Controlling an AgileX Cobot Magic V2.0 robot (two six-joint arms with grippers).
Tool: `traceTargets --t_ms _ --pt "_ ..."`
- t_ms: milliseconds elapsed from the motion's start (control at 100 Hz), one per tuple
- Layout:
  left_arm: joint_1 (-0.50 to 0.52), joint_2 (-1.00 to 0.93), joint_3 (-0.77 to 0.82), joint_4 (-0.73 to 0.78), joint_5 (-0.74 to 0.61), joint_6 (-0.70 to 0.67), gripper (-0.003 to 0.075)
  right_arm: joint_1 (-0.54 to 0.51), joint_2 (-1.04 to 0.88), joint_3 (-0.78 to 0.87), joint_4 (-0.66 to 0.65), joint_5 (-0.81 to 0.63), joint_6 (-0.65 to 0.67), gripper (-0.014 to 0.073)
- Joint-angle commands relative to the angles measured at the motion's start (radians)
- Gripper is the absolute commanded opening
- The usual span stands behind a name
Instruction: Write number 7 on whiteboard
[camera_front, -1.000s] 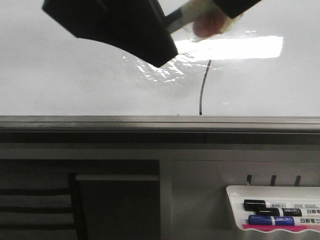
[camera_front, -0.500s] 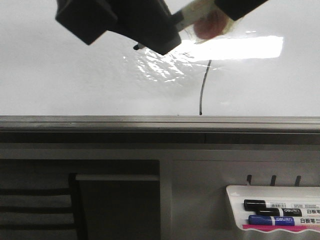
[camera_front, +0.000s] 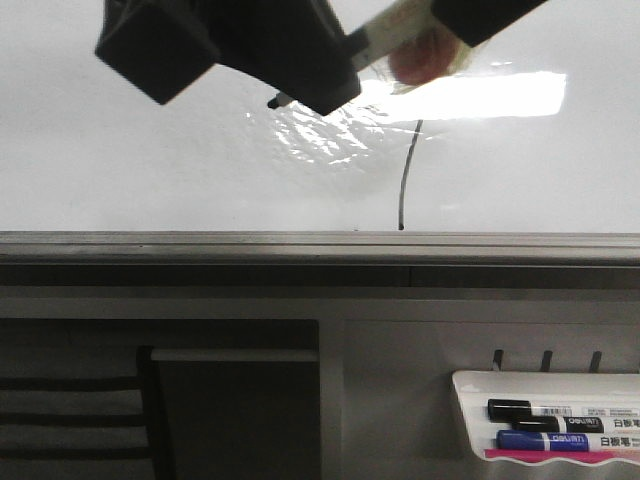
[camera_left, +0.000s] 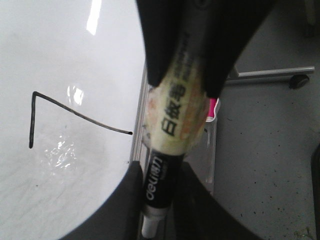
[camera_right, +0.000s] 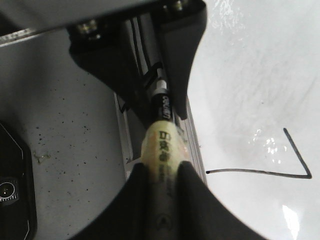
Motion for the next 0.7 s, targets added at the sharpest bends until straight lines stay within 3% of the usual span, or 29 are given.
traceTargets --t_ms 0,160,260,500,690 --pt "-0.005 -0.024 -0.036 -0.027 -0.064 -0.037 -0.0020 -0.001 -0.013 -0.035 0.005 -0.035 -0.005 -0.0001" --pt "0.017 -0.024 -0.036 -0.027 -0.040 -0.068 -0.0020 -0.039 -0.020 -0.035 0.004 -0.022 0.035 0.0232" --pt "0.054 -0.024 -0.036 -0.027 -0.011 -0.084 -0.0020 -0.084 -0.051 -0.039 0.004 -0.015 0.085 0.0304" --pt "0.228 -0.053 -0.036 0.004 0.104 -0.298 -0.0020 -0.220 -0.174 -0.039 0.001 0.067 0.188 0.0304" --pt "0.465 -0.054 -0.006 0.104 0.119 -0.689 -0.0020 -0.302 -0.222 -0.037 0.001 0.148 0.188 0.0300"
